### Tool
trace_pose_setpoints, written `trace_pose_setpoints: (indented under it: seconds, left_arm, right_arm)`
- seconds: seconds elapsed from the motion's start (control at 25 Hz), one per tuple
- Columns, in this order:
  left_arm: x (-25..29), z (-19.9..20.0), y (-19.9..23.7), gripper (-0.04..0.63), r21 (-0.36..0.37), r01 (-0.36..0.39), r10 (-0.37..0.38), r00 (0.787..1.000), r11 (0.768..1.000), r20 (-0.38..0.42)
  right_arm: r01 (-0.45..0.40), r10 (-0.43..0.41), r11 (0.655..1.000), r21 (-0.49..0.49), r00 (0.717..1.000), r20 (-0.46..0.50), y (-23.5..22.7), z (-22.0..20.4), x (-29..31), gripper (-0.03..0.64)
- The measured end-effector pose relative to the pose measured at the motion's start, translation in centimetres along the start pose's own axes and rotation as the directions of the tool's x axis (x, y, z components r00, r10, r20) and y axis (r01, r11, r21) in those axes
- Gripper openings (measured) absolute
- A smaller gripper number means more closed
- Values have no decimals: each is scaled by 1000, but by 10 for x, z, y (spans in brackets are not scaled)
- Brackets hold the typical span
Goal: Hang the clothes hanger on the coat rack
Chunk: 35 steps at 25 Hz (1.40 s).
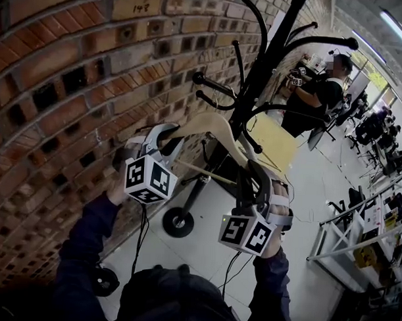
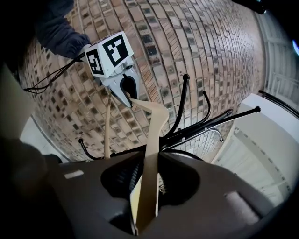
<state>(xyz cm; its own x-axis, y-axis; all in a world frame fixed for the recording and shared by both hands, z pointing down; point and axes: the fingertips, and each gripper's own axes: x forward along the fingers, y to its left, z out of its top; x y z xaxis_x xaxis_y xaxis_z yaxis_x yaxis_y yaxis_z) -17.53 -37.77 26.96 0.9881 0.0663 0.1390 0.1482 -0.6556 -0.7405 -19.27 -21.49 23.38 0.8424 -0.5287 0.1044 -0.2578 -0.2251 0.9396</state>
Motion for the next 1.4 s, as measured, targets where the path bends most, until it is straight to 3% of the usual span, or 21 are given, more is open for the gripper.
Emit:
trace_pose_setpoints:
  seconds: [0.28,0.56,0.76,1.16,1.4]
  left_arm:
    - [26,-5,-13,101,47,-17,17,1000,999,10]
    - [70,-30,-57,103,41,116,-115,993,992,-20]
    - [86,-45,-80,103,20,142,-141,989,990,-39]
    - [93,-49,-86,104,43,97,-96,995,994,-31]
    - [95,-45,-82,134,9,59,-59,998,998,5]
  right_arm:
    - [22,-23,999,27,1000,3,15,-27,22,106]
    - [-63,68,996,70,996,-59,51,-67,49,106]
    - [-101,107,992,77,991,-84,71,-84,57,107]
    - [-74,80,992,99,995,-58,79,-89,56,111]
    - [-66,72,989,132,996,-43,75,-93,59,149]
